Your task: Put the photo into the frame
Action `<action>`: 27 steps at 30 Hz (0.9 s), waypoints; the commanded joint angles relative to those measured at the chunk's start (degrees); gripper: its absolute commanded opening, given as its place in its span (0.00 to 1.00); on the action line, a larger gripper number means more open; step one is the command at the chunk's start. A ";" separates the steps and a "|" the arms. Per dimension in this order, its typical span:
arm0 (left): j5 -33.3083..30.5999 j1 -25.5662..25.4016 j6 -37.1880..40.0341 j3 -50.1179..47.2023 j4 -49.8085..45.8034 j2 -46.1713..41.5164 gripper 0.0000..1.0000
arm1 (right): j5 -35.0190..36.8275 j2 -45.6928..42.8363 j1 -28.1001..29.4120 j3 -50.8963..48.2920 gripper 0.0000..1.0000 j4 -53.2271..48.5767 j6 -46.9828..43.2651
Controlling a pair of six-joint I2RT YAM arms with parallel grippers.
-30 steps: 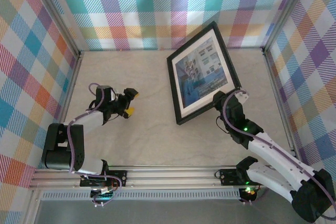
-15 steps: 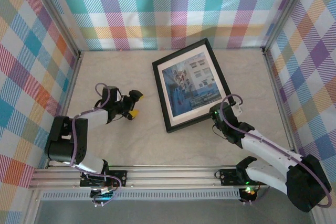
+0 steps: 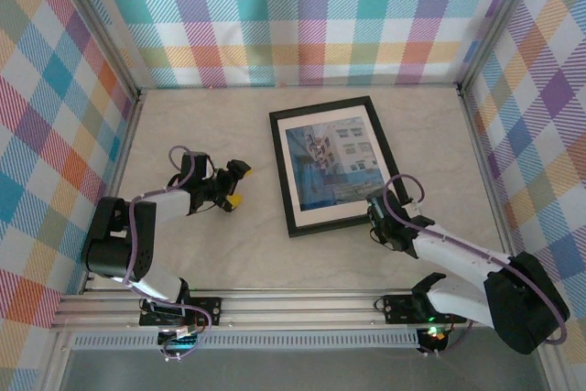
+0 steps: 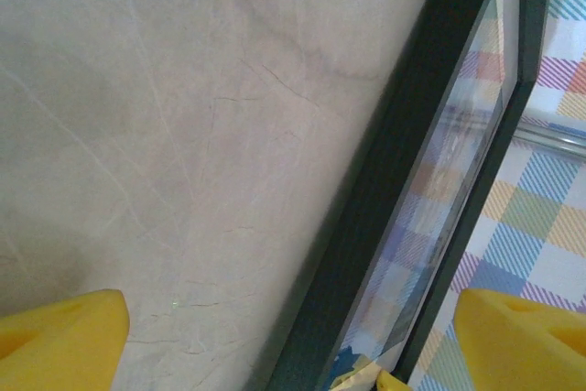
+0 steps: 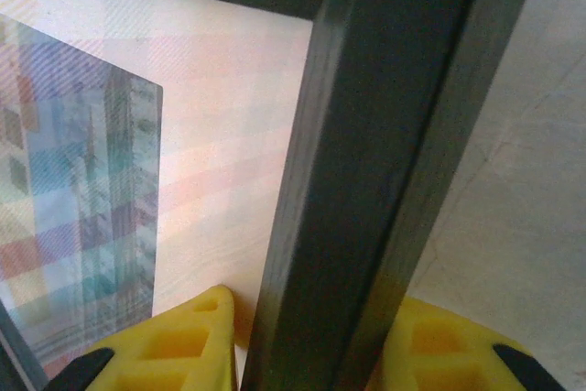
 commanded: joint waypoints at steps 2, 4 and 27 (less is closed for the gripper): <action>0.02 -0.68 1.88 1.98 -1.78 0.31 0.92 | 0.29 2.00 0.21 1.14 0.40 -8.45 -3.97; -0.01 -0.68 2.26 2.31 -2.22 0.44 0.92 | 0.42 2.07 0.21 2.98 0.58 -10.75 -6.52; -9.79 5.25 21.36 17.27 -27.45 -1.94 0.94 | -26.10 31.14 -29.22 38.56 0.85 -12.90 -77.45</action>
